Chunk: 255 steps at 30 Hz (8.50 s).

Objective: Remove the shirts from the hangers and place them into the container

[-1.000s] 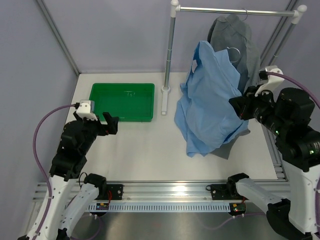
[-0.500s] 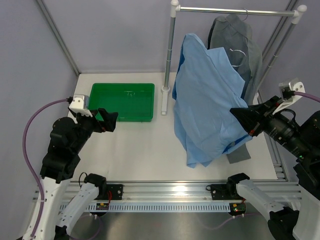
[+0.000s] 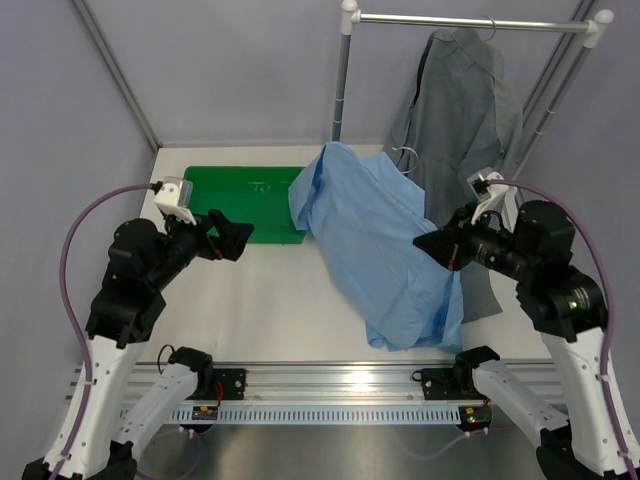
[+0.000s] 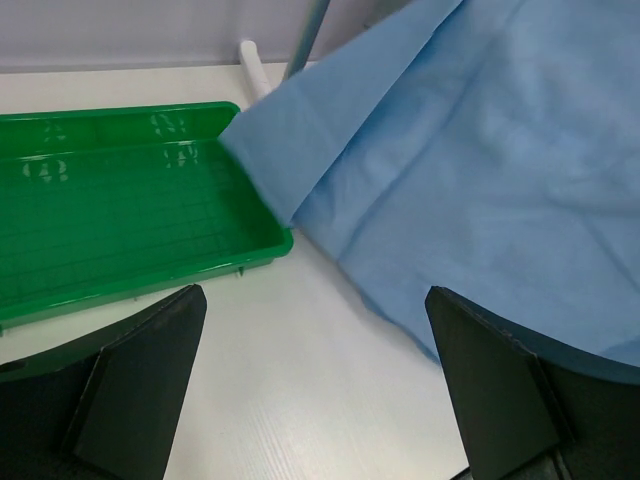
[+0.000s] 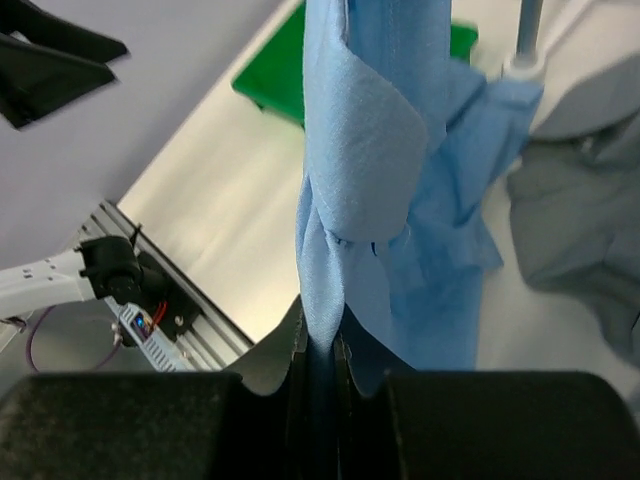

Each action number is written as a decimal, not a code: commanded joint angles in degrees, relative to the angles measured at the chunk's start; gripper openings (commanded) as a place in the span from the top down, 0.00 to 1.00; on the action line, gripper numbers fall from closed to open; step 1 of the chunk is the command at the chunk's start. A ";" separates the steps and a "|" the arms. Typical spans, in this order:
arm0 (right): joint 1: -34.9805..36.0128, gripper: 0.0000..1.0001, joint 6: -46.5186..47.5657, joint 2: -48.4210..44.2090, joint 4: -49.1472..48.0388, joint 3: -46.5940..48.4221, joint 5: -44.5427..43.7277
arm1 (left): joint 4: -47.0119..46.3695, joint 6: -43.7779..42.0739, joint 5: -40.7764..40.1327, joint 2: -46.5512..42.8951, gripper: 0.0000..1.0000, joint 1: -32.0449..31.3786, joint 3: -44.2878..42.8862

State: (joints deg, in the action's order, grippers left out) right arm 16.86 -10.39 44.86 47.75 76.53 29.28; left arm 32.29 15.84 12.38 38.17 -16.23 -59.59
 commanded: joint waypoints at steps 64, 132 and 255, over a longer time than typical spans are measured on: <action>4.85 1.00 -3.41 -5.22 -14.35 -22.30 -8.62 | -15.85 5.88 -32.07 62.55 0.25 -44.50 -45.63; 5.55 0.01 5.12 8.83 -36.93 -18.35 23.71 | -37.48 -12.32 -2.19 31.61 1.00 -40.02 -15.02; 11.96 0.13 3.45 -6.01 -5.56 -15.64 -0.53 | -48.37 -10.55 -61.51 47.78 1.00 -44.77 -24.08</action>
State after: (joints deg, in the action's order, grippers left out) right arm 28.18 -7.33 39.88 39.03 56.51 32.32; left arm -7.84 8.34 -45.67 86.63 -60.40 -83.74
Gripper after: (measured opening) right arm 0.849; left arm 0.082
